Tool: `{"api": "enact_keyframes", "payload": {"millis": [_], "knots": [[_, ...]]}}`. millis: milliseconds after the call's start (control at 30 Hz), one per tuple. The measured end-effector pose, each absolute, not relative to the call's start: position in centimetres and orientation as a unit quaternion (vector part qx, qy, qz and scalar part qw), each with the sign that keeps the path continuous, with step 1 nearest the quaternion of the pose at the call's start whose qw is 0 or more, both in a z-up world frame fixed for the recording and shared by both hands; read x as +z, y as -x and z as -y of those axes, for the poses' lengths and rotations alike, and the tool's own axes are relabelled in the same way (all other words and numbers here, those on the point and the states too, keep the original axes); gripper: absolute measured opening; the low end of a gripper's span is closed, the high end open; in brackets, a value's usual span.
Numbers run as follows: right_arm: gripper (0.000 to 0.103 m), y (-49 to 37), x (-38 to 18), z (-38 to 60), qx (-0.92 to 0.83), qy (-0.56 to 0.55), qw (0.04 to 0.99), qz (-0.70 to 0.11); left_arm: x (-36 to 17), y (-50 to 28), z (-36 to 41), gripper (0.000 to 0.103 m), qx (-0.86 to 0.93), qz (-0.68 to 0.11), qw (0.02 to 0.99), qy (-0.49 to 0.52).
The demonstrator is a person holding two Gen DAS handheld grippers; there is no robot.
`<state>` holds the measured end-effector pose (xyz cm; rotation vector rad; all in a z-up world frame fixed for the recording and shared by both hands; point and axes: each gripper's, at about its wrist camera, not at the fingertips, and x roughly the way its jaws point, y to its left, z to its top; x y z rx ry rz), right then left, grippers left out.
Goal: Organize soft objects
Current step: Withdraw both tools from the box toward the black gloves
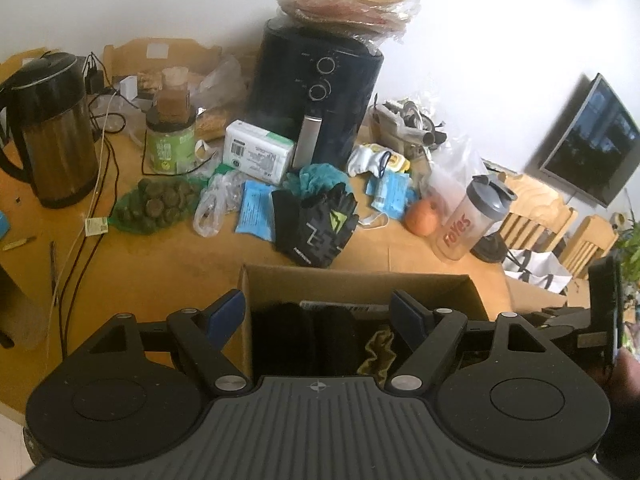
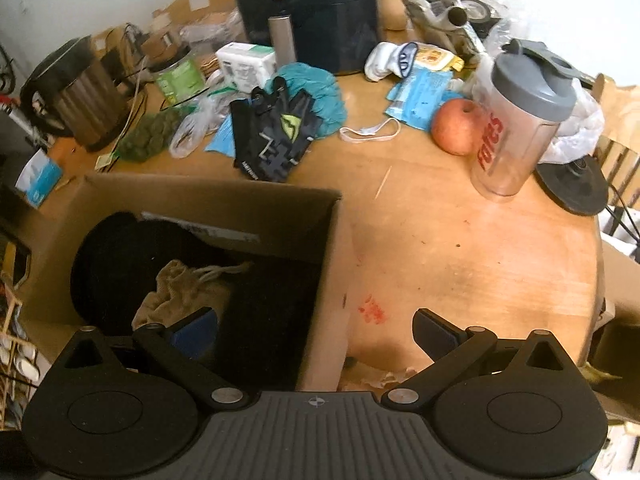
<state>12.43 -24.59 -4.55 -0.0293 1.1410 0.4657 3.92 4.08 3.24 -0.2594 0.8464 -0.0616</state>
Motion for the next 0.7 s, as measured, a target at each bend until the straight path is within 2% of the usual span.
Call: {"api": "enact_keyframes", "payload": {"millis": [200,367,700], "knots": [[0.103,-12.8,-5.9,24.6,0.201,0.027,0.812,-0.547,3.4,-4.6,-4.3,0.079,-0.020,-0.398,0.909,0.120],[0.103,-13.2,-6.6,25.5,0.195,-0.005,0.809,-0.554,3.3,-5.4,-4.7,0.079,-0.021,-0.396,0.910,0.117],[0.103,-14.3,-3.5,26.3,0.235,-0.022,0.819,-0.523,3.1,-7.3,-5.6,0.079,-0.029,-0.406,0.908,0.095]]}}
